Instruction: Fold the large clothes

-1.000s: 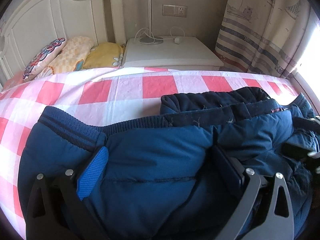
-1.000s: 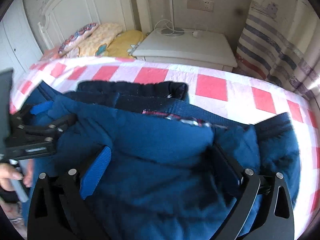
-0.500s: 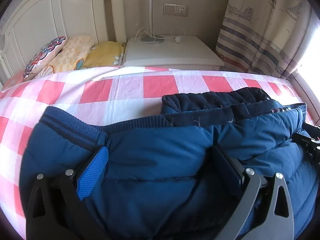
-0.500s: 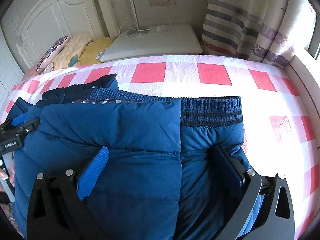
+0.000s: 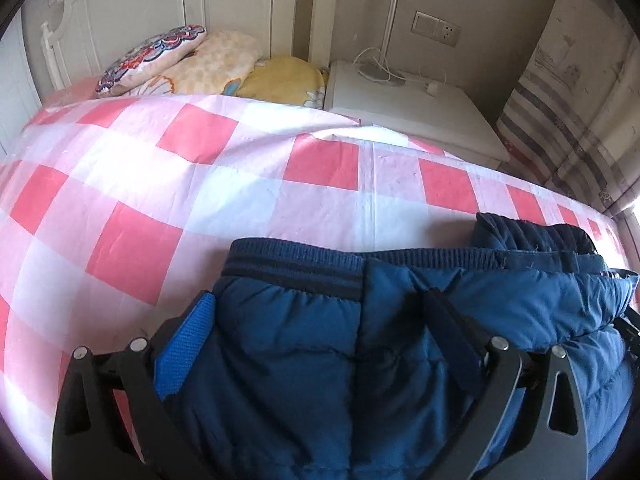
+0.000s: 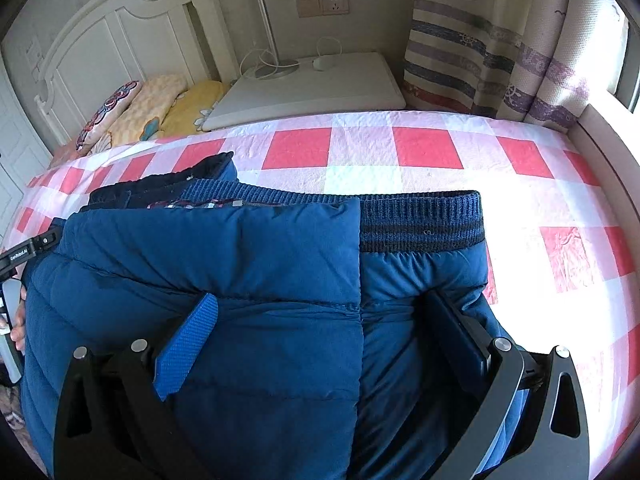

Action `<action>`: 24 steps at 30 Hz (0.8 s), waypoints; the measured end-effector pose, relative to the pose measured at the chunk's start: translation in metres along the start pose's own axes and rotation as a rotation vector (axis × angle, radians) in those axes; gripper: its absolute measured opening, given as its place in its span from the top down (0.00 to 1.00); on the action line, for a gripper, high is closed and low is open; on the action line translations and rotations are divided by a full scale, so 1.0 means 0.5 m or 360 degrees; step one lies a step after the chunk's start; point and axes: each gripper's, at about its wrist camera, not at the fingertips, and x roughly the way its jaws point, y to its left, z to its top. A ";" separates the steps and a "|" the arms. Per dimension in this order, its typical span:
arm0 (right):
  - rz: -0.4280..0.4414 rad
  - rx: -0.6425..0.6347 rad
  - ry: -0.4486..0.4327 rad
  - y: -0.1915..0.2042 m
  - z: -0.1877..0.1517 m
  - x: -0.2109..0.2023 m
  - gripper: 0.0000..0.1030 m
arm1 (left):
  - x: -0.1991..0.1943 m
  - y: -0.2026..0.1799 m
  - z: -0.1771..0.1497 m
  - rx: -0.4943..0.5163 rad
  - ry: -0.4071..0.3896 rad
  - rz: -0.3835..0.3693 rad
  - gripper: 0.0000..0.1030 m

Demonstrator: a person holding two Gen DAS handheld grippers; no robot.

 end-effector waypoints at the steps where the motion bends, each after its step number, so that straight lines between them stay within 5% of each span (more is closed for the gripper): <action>1: 0.0006 0.0004 -0.0002 -0.001 0.000 0.000 0.04 | -0.001 -0.001 0.000 -0.0005 -0.0004 -0.0004 0.02; 7: 0.0029 0.0020 0.0003 -0.008 0.001 0.000 0.04 | 0.005 0.024 -0.004 -0.0121 0.0005 -0.0062 0.02; 10: -0.0068 0.0025 0.0056 0.001 0.006 -0.011 0.04 | 0.009 0.042 -0.004 -0.0188 0.0015 -0.0092 0.02; 13: -0.0110 0.0075 -0.0050 0.037 0.002 -0.073 0.04 | 0.012 0.054 -0.006 -0.0246 0.0028 -0.0116 0.02; 20: 0.0013 -0.0456 -0.0097 0.217 -0.058 -0.118 0.04 | 0.001 0.045 -0.008 -0.0209 -0.0012 -0.0042 0.02; 24: 0.0080 -0.0408 -0.0003 0.205 -0.078 -0.063 0.04 | -0.005 0.044 -0.012 -0.0210 -0.0028 -0.0034 0.02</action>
